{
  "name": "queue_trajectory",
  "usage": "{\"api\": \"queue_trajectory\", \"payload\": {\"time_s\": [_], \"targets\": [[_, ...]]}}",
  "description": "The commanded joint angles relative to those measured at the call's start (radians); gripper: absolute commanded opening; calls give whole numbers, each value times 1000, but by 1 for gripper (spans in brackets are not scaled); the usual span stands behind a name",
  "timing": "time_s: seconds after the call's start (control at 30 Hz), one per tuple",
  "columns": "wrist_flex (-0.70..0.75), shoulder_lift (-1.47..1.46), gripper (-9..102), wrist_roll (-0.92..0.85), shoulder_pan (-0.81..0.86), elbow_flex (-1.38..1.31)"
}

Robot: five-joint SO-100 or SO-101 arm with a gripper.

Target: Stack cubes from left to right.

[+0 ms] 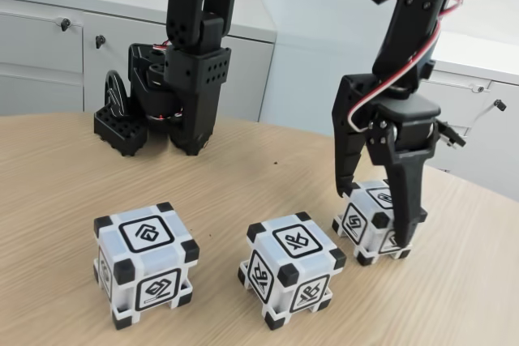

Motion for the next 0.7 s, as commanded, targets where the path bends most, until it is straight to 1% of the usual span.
{"api": "queue_trajectory", "payload": {"time_s": [0.0,0.1,0.27,0.4,0.67], "targets": [[-11,2,32,-2,8,-21],[-11,2,30,5,8,-21],[-11,14,23,17,8,-21],[2,20,20,26,8,-21],[5,23,18,31,6,-21]]}}
